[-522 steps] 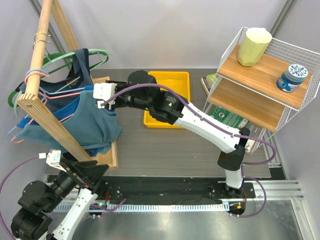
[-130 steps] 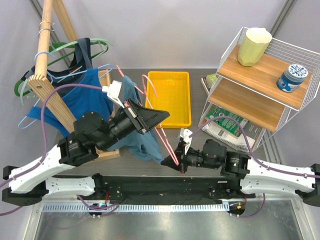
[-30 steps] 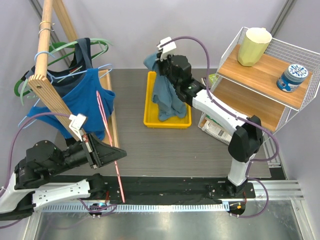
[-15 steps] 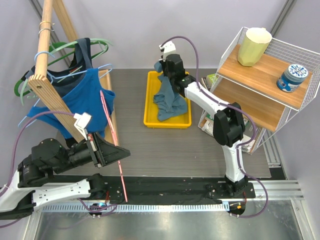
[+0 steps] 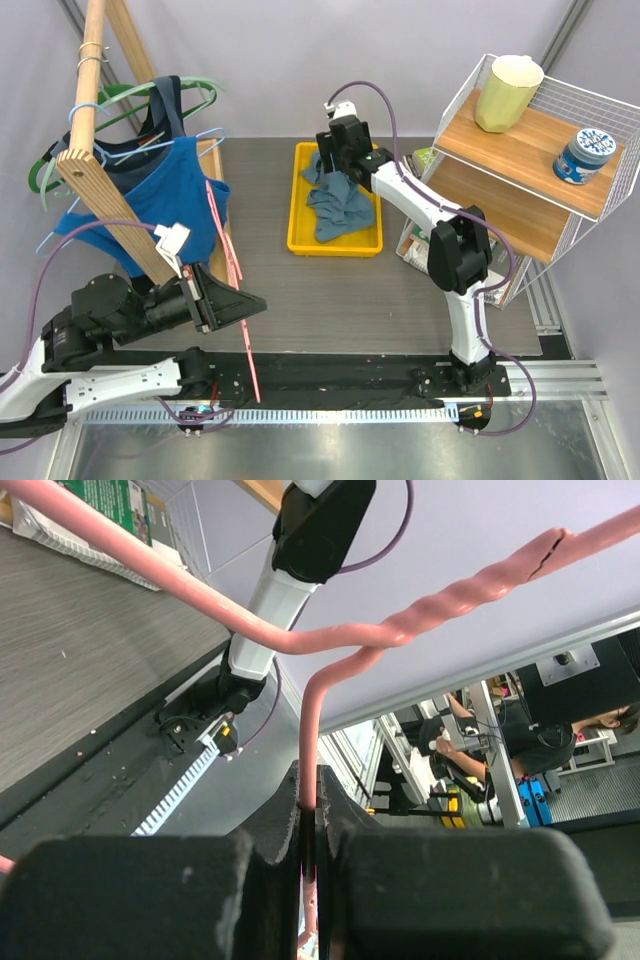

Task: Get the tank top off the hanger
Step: Place the tank top in the bin, then place the hanger at the clothesline.

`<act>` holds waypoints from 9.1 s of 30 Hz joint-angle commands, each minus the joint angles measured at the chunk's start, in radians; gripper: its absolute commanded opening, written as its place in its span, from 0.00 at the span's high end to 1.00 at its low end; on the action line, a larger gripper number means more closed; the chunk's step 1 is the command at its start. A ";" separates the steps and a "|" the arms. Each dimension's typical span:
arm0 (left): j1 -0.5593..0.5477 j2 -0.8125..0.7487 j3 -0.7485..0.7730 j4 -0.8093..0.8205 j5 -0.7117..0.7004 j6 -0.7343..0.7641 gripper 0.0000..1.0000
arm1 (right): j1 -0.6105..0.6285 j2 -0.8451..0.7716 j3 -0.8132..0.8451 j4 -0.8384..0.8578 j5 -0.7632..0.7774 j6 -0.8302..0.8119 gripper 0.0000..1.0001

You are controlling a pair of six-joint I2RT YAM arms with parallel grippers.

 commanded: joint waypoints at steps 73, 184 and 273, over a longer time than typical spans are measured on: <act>0.003 0.343 -0.134 0.481 -0.629 -0.294 0.54 | 0.700 -1.323 -1.013 0.091 -0.067 0.265 0.99; 0.003 -0.549 -0.555 0.163 -0.029 -0.026 0.25 | 0.485 -0.075 0.645 -0.077 -0.951 -0.145 0.99; 0.003 -0.515 -0.553 0.155 -0.075 -0.004 0.24 | 0.513 -0.648 -0.141 0.011 -0.586 -0.188 0.17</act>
